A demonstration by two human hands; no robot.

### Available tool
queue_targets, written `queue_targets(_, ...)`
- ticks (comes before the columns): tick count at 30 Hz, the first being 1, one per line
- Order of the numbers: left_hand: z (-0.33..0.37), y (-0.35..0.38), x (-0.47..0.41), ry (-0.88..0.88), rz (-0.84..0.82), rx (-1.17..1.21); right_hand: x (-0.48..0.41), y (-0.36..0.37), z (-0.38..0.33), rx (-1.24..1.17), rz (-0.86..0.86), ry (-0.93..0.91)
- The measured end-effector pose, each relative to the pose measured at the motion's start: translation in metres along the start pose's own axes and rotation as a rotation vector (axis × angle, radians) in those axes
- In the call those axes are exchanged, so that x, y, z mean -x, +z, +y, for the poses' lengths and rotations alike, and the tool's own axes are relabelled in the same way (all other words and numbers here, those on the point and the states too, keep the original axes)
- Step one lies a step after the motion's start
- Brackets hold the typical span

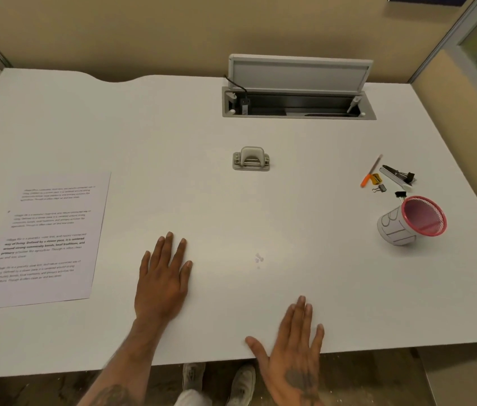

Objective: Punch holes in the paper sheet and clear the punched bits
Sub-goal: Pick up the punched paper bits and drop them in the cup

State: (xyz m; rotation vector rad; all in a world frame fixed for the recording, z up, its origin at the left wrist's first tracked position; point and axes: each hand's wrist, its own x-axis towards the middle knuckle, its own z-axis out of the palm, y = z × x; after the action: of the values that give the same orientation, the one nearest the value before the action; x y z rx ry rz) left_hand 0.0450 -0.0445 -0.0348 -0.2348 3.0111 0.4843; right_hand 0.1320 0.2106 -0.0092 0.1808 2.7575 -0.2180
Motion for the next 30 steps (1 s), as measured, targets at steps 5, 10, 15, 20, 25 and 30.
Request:
queue_targets(5, -0.001, 0.001, 0.000, 0.007, 0.004, -0.006, -0.033, 0.001, -0.038, -0.021, 0.041, 0.001)
queue_targets(10, -0.002, 0.002, 0.000, 0.007, 0.004, -0.012, -0.075, -0.012, -0.065, -0.093, 0.120, -0.053)
queue_targets(15, -0.002, 0.002, -0.001, 0.002, 0.001, -0.008, -0.094, -0.028, -0.045, -0.254, 0.329, -0.235)
queue_targets(20, -0.001, 0.002, -0.001, 0.001, 0.000, -0.012, -0.117, -0.048, -0.026, -0.432, 0.183, -0.273)
queue_targets(25, -0.002, 0.002, 0.000, 0.007, 0.004, 0.001, -0.138, -0.054, -0.023, -0.530, 0.018, -0.248)
queue_targets(30, -0.003, 0.004, 0.000, 0.006, 0.003, -0.008, -0.136, -0.053, -0.024, -0.683, 0.174, -0.296)
